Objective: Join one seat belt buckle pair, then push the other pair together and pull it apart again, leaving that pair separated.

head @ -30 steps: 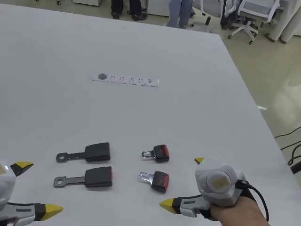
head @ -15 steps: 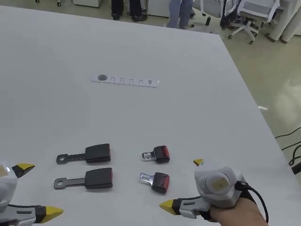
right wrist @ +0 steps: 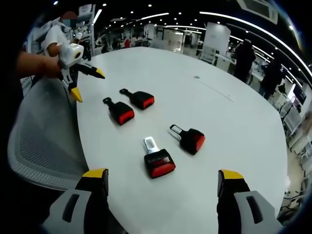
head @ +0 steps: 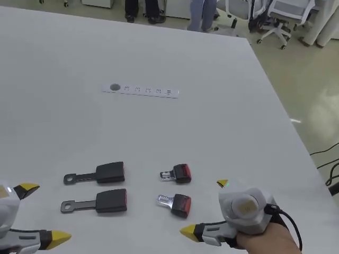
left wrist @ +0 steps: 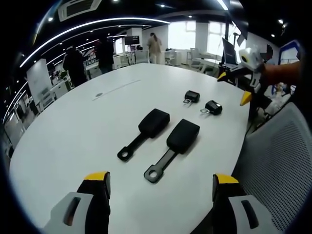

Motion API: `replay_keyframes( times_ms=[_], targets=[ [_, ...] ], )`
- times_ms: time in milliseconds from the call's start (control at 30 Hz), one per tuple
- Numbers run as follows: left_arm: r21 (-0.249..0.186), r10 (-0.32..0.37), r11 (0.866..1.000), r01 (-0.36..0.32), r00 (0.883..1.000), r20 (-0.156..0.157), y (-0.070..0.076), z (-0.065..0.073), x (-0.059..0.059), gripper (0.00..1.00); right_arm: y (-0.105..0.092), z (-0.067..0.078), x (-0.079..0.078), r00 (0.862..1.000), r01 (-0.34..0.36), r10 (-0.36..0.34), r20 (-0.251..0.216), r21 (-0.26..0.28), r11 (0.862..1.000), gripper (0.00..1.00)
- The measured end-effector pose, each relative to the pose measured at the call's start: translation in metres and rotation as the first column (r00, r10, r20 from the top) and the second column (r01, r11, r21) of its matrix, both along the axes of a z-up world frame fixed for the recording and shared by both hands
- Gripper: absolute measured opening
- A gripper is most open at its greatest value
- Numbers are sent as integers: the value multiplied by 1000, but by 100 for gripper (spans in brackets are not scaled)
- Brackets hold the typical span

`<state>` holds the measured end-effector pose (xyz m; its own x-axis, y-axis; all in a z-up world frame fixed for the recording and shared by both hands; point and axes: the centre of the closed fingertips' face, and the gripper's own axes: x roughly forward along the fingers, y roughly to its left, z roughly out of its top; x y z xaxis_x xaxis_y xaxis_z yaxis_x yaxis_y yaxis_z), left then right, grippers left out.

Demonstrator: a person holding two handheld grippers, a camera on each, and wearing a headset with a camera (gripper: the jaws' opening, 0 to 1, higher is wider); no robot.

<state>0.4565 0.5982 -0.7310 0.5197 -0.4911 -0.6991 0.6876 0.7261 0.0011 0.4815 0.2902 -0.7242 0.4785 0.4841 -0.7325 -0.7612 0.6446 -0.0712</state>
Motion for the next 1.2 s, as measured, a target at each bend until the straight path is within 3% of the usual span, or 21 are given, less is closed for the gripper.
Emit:
replay_keyframes(
  times_ms=[600,1067,1200],
  targets=[
    [-6,12,1000,-12,1000,-7,5,-2,2,83,3,0,1,1000,-11,11,2,-9,1000,92],
    [10,10,1000,-11,1000,7,6,-2,2,83,0,-4,-2,1000,-21,21,1,-17,1000,85],
    [1,8,1000,-8,1000,-1,7,-4,3,72,0,-5,-4,998,-56,56,3,-36,998,81]
  ],
)
